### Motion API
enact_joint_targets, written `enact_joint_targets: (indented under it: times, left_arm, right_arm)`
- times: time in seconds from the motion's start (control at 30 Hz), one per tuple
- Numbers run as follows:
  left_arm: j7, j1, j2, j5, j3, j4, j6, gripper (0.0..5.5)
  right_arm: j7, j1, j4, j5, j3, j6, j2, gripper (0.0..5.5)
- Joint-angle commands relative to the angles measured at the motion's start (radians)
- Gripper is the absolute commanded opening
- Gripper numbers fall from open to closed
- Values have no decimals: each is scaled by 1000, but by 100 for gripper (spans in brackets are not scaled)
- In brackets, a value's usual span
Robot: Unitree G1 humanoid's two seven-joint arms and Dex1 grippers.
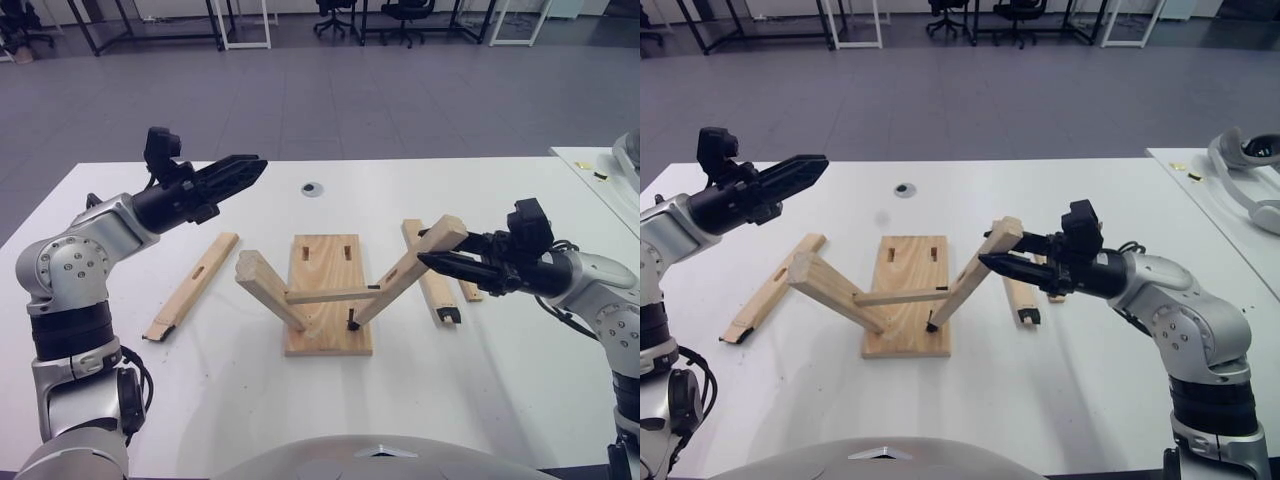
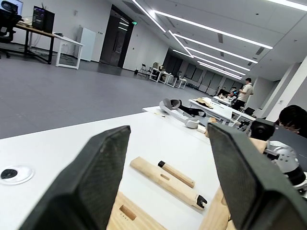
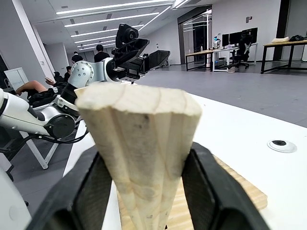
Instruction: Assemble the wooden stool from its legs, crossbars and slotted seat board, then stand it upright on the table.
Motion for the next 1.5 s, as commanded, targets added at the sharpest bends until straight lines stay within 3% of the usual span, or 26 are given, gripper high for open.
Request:
enact_joint_targets:
  times: [0.03, 0.2, 0.43, 1.5]
  left_arm:
    - [15, 32, -1, -22, 15, -20, 4, 294]
    - [3, 72, -6, -30, 24, -22, -13, 294]
    - [-16, 111, -3, -33, 19, -30, -30, 294]
    - [-55, 142, 7, -28, -4, -35, -45, 294]
  right_arm:
    - [88, -105, 56, -37, 56, 11, -77, 207]
    - [190, -207, 126, -81, 135, 7, -118, 207]
    - [211, -233, 173, -122, 155, -34, -102, 207]
    - [228, -256, 198, -145, 138, -66, -52, 207]
